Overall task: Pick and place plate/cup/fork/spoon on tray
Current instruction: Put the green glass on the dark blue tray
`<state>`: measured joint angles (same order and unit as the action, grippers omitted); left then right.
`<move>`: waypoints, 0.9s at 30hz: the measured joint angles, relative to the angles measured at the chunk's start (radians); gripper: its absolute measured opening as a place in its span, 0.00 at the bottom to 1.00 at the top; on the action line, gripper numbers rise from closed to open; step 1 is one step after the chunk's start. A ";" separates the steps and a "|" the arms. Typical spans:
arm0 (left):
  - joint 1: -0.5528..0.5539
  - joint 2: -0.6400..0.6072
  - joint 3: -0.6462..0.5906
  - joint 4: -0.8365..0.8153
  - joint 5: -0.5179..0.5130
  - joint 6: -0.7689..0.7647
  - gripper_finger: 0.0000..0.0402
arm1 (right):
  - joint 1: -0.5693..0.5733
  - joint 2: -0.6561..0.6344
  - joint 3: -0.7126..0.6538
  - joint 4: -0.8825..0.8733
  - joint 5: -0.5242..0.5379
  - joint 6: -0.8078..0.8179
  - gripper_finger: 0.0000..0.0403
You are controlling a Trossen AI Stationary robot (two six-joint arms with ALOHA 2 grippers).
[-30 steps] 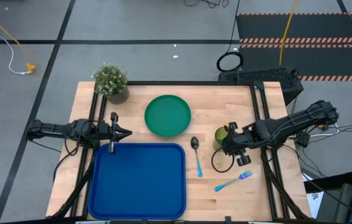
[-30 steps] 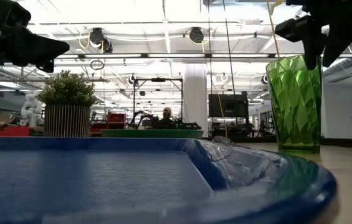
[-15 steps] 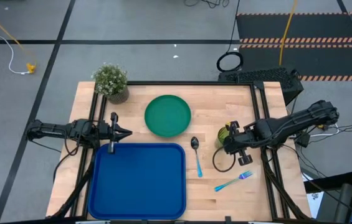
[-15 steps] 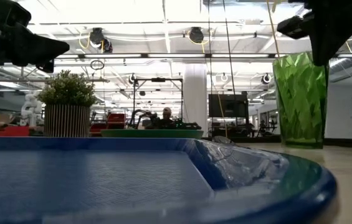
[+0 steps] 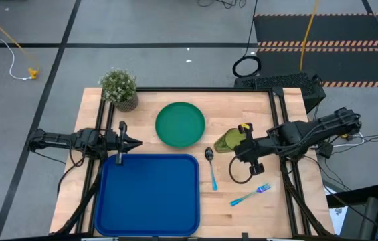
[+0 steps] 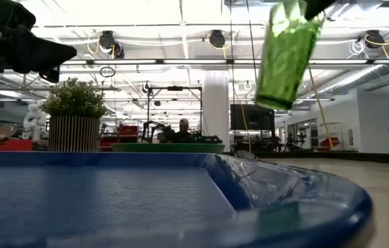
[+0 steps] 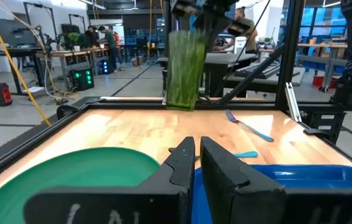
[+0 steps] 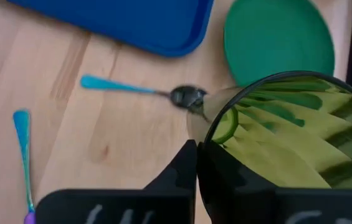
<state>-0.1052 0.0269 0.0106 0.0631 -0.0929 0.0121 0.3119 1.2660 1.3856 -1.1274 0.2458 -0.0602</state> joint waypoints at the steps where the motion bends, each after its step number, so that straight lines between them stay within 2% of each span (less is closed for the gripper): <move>1: 0.000 0.000 0.000 0.000 0.000 -0.001 0.08 | 0.003 0.018 0.023 0.000 0.001 -0.013 0.00; 15: 0.000 0.000 0.000 0.000 -0.013 -0.015 0.08 | 0.031 0.300 0.385 -0.068 0.015 -0.227 0.00; 24: 0.000 0.000 0.000 0.000 -0.013 -0.023 0.08 | 0.031 0.432 0.584 -0.092 0.015 -0.344 0.00; 25: 0.000 0.000 0.000 0.002 -0.013 -0.052 0.08 | 0.031 0.441 0.592 -0.091 0.015 -0.352 0.00; 27: -0.003 0.001 0.000 0.044 -0.010 -0.219 0.08 | 0.031 0.451 0.599 -0.089 0.014 -0.362 0.00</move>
<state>-0.1079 0.0282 0.0105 0.1068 -0.1027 -0.2064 0.3424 1.7171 1.9842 -1.2160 0.2602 -0.4224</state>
